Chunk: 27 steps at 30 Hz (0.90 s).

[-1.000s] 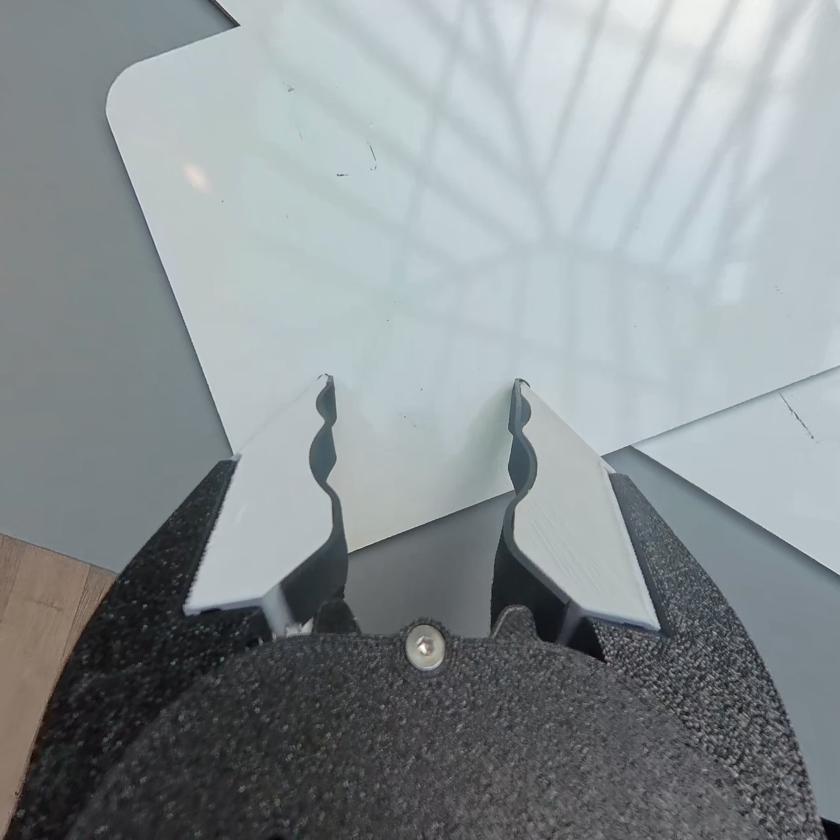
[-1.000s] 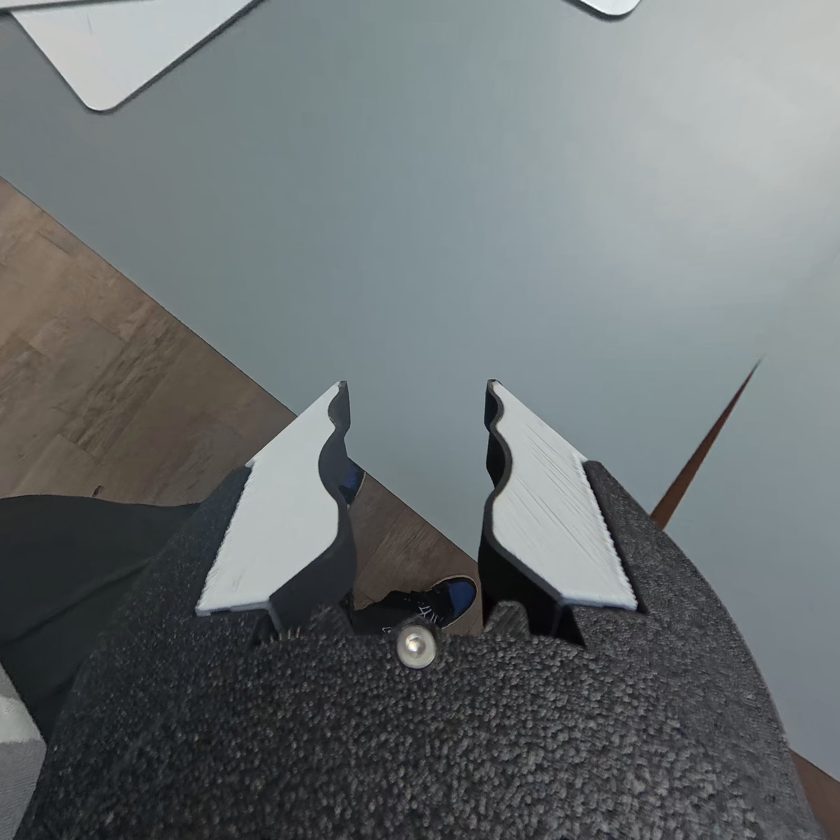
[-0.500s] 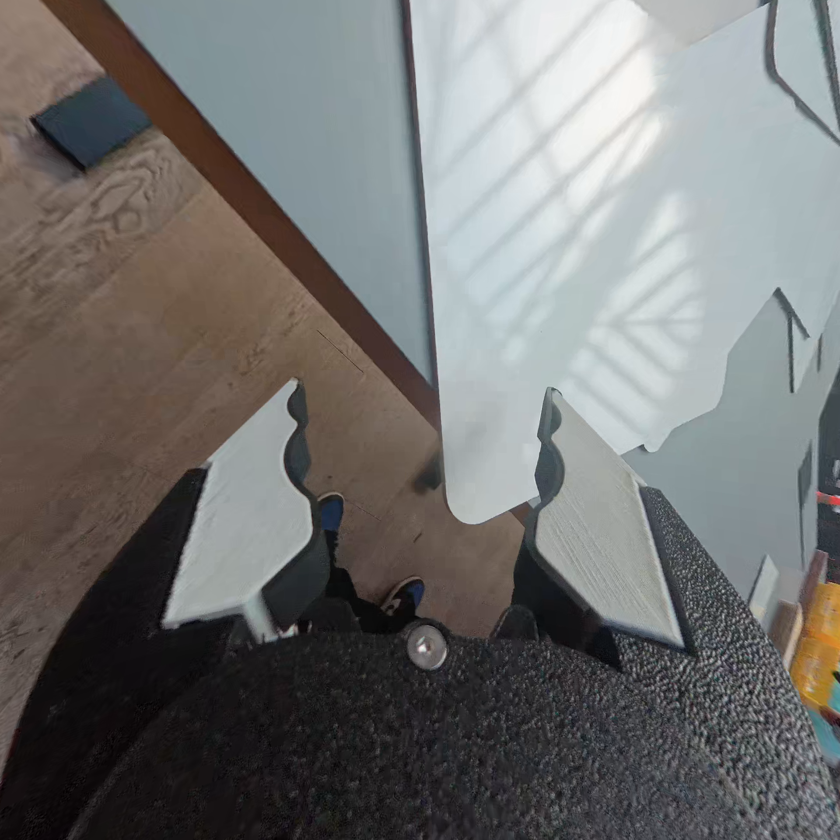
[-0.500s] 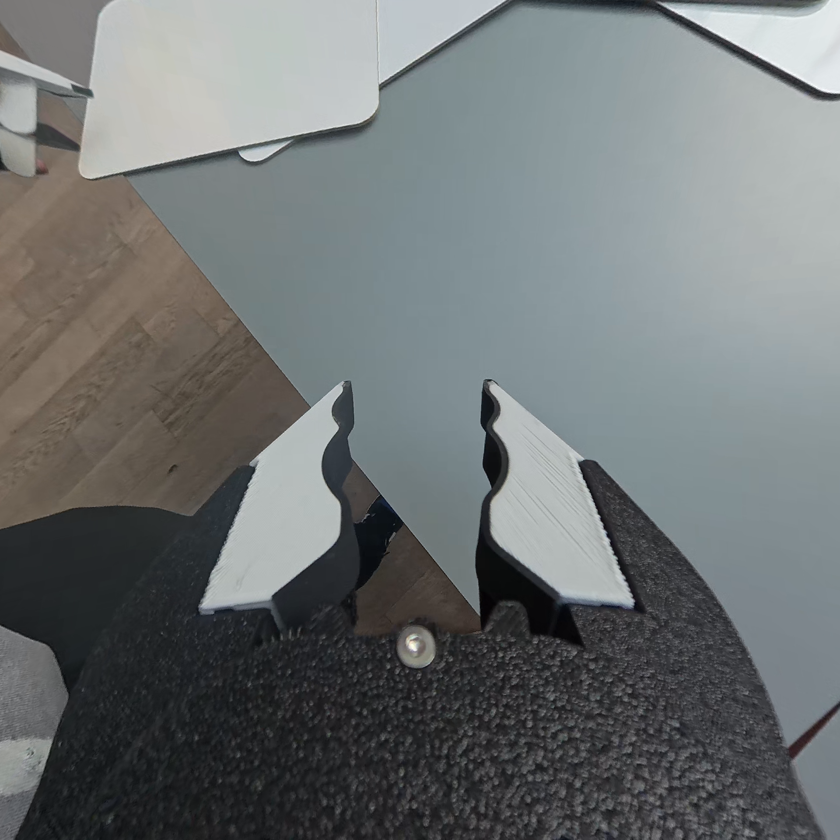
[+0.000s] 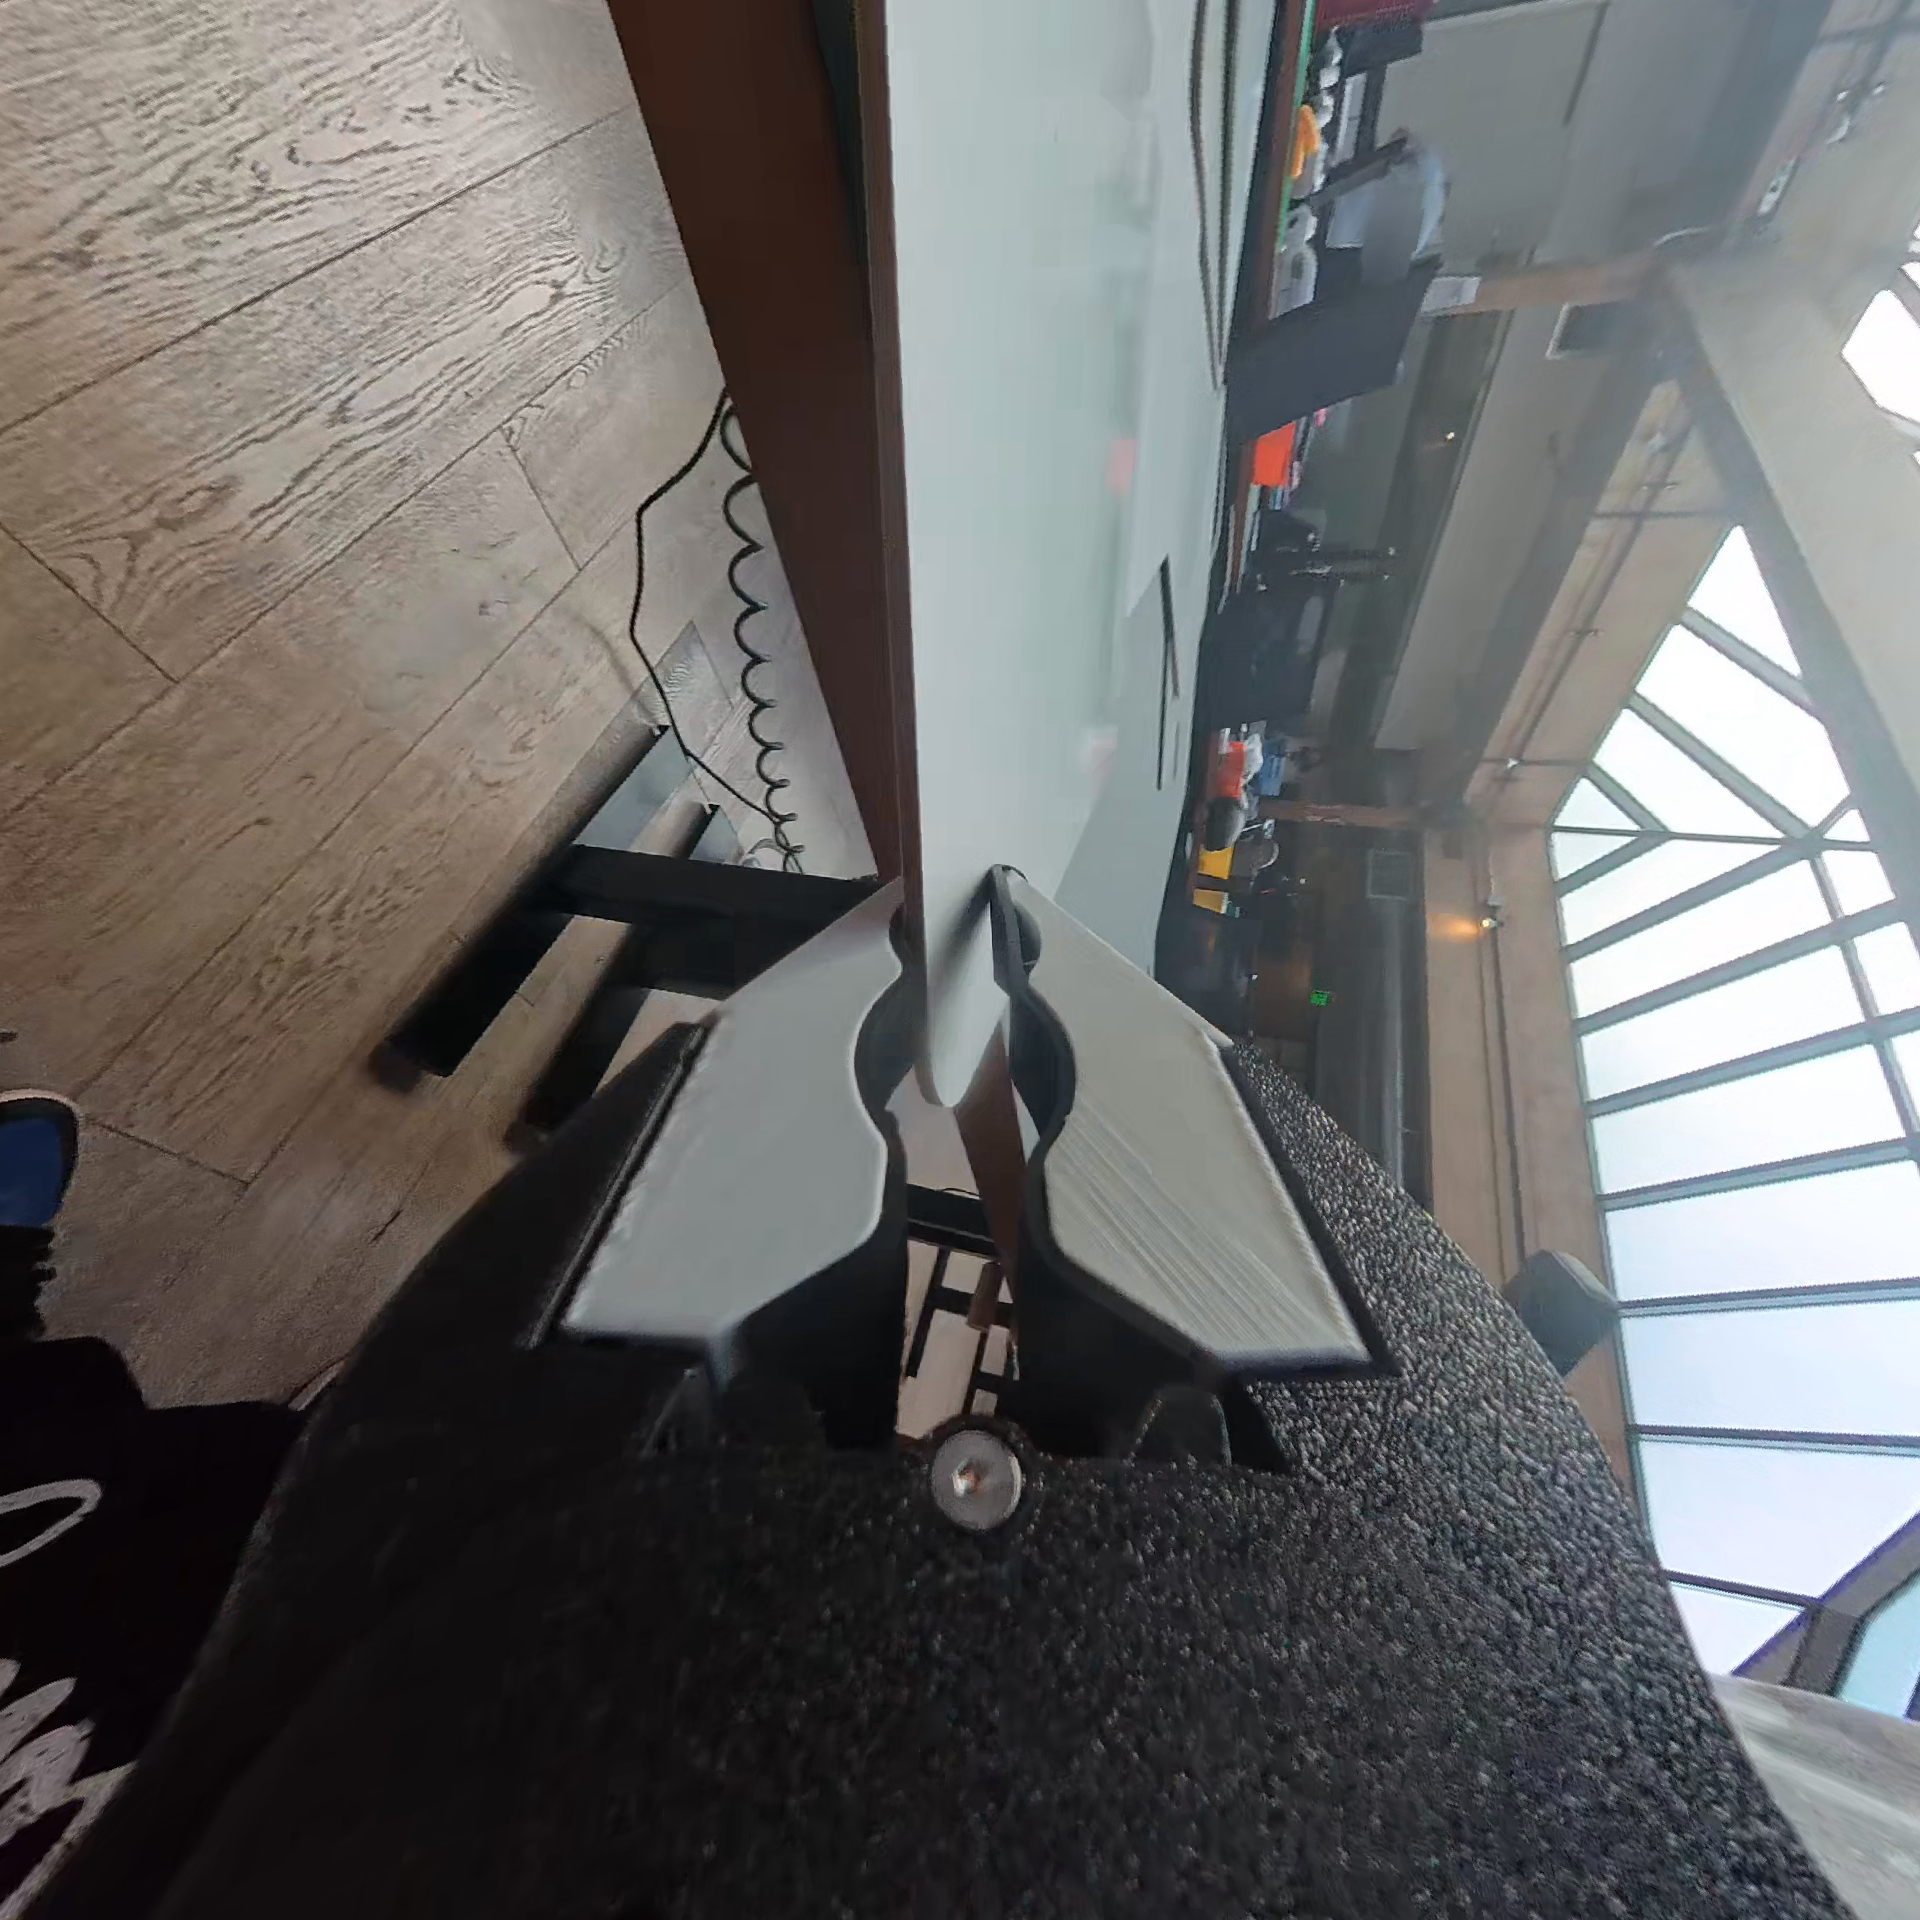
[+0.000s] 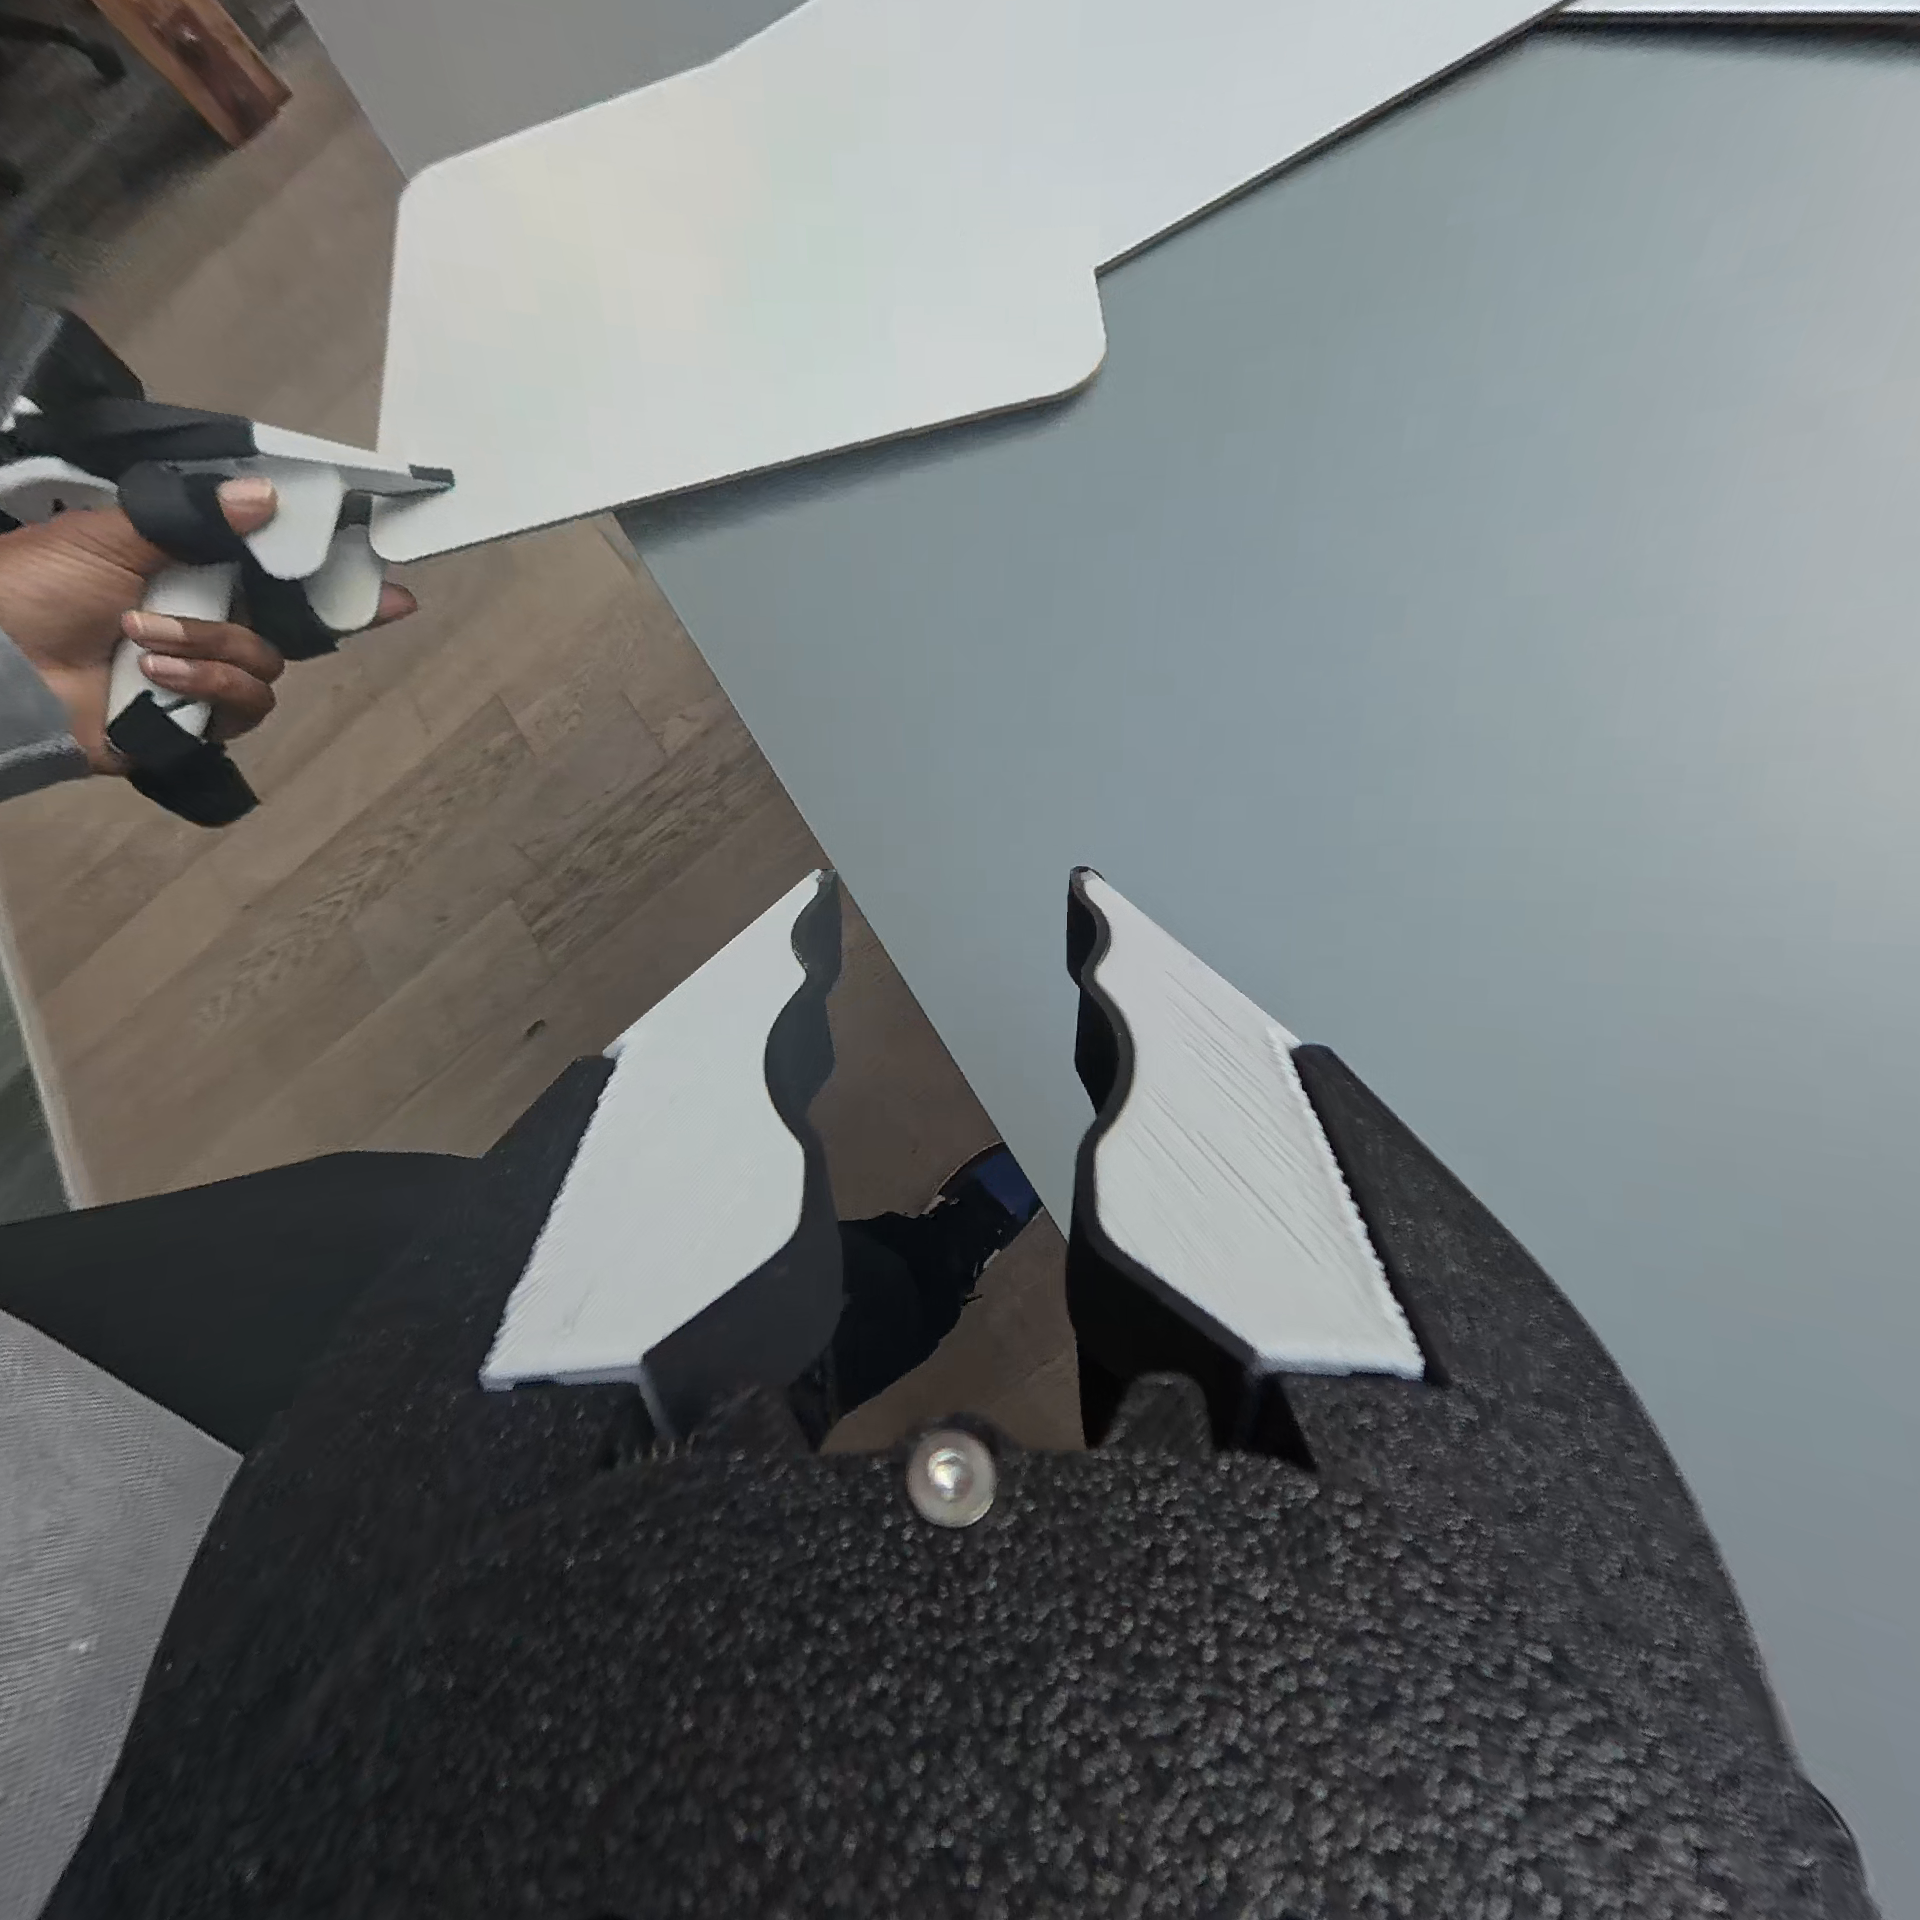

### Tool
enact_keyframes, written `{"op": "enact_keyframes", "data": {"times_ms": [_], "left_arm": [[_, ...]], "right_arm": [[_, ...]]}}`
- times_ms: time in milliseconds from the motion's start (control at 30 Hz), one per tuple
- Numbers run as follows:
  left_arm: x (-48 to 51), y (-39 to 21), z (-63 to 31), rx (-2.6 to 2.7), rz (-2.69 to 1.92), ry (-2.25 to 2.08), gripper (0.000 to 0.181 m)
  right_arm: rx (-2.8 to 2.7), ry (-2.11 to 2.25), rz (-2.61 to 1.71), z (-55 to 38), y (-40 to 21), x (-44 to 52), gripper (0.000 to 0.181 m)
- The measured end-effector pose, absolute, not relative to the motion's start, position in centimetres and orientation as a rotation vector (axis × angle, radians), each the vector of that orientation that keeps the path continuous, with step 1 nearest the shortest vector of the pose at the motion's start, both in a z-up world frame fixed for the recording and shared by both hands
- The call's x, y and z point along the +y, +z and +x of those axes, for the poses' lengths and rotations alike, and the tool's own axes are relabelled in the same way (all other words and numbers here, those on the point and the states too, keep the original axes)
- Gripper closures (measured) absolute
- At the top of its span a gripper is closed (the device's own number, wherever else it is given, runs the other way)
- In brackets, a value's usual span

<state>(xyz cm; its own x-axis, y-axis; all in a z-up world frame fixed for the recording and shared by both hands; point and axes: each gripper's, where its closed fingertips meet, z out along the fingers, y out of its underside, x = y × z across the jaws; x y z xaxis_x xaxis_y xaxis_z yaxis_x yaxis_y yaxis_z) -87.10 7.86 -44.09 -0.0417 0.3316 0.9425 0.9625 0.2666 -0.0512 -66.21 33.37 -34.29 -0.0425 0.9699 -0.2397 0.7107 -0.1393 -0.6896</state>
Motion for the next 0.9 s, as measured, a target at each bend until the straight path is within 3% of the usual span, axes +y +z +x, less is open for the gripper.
{"op": "enact_keyframes", "data": {"times_ms": [100, 333, 567, 700, 733, 800, 833, 867, 900], "left_arm": [[8.0, -40.0, -84.2, -1.473, -1.077, -0.876, 0.180], [10.9, -32.8, -78.8, -1.317, -0.995, -0.933, 0.175], [19.2, -26.1, -73.3, -1.061, -1.117, -1.006, 0.175], [24.7, -22.7, -68.8, -0.891, -1.218, -1.072, 0.174], [25.9, -22.3, -67.7, -0.855, -1.247, -1.085, 0.174], [28.0, -21.4, -65.7, -0.784, -1.283, -1.109, 0.171], [28.9, -21.2, -64.8, -0.753, -1.321, -1.100, 0.171], [29.7, -21.3, -64.0, -0.718, -1.373, -1.067, 0.166], [30.3, -21.7, -63.4, -0.681, -1.448, -1.019, 0.149]], "right_arm": [[-1.769, 1.090, -1.875, -67.2, -34.2, 30.9, 0.126], [-1.567, 1.534, -2.075, -68.7, -33.0, 25.2, 0.090], [-1.063, 2.054, -2.199, -70.4, -27.2, 25.9, 0.086], [-0.764, 2.233, -2.100, -69.4, -22.7, 30.2, 0.112], [-0.698, 2.252, -2.076, -68.8, -21.8, 31.5, 0.123], [-0.568, 2.235, -2.079, -67.0, -21.2, 34.3, 0.162], [-0.546, 2.208, -2.062, -66.0, -21.2, 35.4, 0.170], [-0.545, 2.162, -2.076, -64.8, -21.6, 36.2, 0.175], [-0.492, 2.195, -2.056, -63.7, -21.5, 37.1, 0.176]]}}
